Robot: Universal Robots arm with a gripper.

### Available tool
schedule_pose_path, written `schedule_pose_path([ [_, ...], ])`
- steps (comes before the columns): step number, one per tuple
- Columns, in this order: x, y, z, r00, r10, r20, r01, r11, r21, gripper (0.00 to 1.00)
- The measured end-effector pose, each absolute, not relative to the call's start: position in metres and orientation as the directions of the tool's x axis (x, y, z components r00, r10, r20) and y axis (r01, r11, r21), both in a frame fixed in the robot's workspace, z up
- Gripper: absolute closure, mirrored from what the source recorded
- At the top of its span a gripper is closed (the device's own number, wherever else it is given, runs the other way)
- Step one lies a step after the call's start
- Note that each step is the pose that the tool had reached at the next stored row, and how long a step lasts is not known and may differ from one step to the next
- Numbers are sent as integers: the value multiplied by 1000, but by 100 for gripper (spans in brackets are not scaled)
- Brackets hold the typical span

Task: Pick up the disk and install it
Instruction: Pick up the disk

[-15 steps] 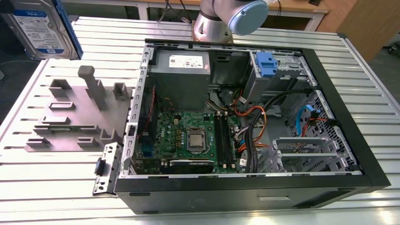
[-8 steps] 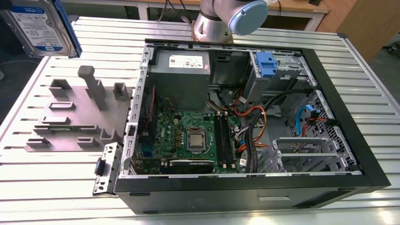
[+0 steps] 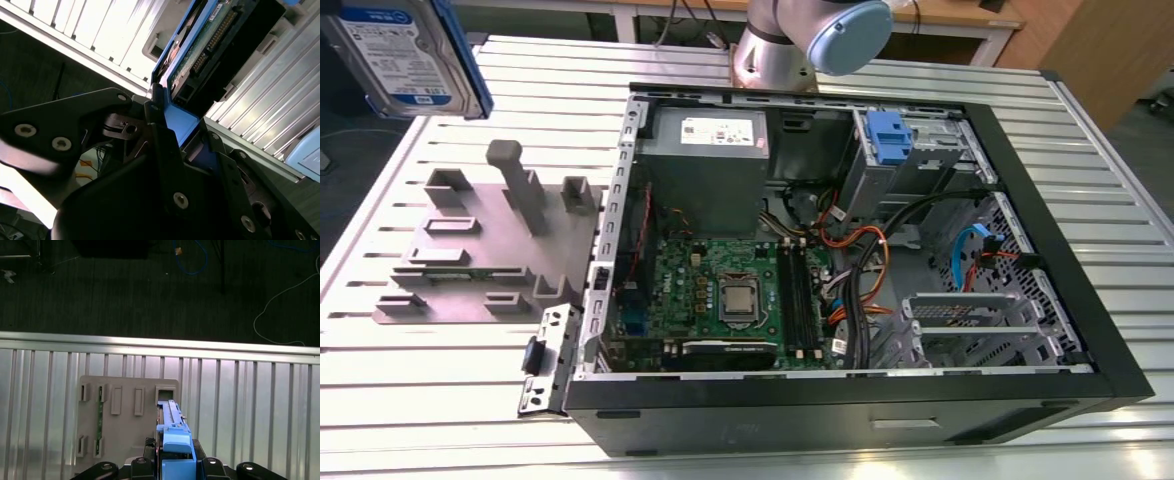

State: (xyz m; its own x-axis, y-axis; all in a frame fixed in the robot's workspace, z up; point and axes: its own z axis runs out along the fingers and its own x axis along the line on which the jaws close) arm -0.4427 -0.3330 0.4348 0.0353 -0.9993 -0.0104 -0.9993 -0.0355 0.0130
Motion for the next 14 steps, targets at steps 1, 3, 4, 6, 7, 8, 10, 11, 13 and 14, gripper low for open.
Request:
schedule_pose_path([
  [1, -443, -333, 435, 35, -999, -10, -999, -35, 13, 64],
  [3, -443, -333, 437, 35, -999, -10, -999, -35, 13, 64],
  [4, -443, -333, 437, 35, -999, -10, -999, -35, 13, 64],
  [6, -443, -333, 437, 35, -999, -10, -999, -35, 13, 64],
  [7, -443, -333, 437, 35, -999, -10, -999, -35, 13, 64],
  [8, -443, -333, 438, 35, -999, -10, -999, -35, 13, 64],
  [10, -443, -333, 438, 35, -999, -10, -999, -36, 13, 64],
  [11, -443, -333, 438, 35, -999, -10, -999, -36, 13, 64],
  [13, -443, -333, 438, 35, -999, -10, -999, -35, 13, 64],
  [14, -443, -333, 439, 35, -999, -10, -999, -35, 13, 64],
])
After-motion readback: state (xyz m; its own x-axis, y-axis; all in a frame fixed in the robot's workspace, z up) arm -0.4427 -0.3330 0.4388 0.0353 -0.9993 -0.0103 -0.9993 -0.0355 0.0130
